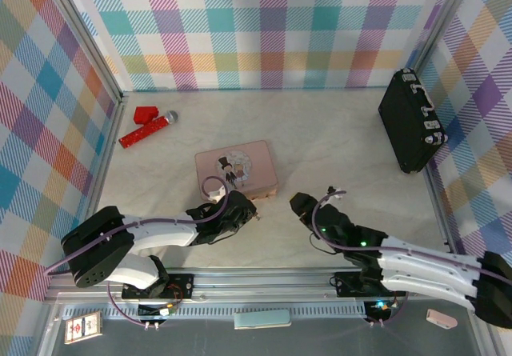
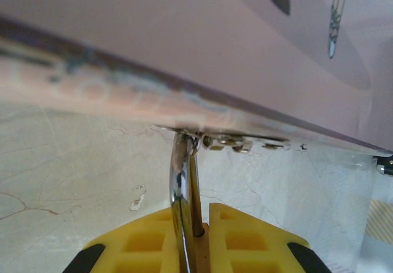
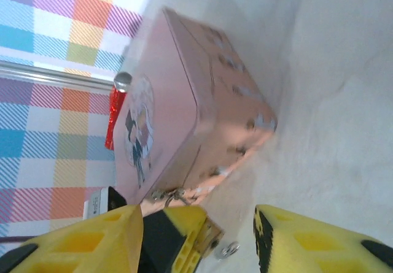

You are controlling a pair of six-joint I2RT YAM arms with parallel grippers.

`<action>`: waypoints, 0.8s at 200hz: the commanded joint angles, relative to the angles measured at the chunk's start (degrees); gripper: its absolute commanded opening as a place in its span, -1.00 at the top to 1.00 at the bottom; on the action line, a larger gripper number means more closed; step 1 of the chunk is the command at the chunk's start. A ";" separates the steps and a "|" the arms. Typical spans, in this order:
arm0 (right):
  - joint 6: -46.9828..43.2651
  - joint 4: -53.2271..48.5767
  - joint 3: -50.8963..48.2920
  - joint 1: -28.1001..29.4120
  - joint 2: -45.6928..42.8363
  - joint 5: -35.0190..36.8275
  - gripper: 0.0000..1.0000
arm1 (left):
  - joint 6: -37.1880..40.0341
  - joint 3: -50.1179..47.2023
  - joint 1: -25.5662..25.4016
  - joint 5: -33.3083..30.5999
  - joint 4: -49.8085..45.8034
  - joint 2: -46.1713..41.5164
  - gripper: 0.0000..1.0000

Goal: Unlock a padlock with a key

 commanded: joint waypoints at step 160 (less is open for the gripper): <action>-83.23 35.74 -11.55 1.14 8.62 -17.40 -0.01 | 1.74 1.49 1.19 3.61 3.67 -3.63 0.86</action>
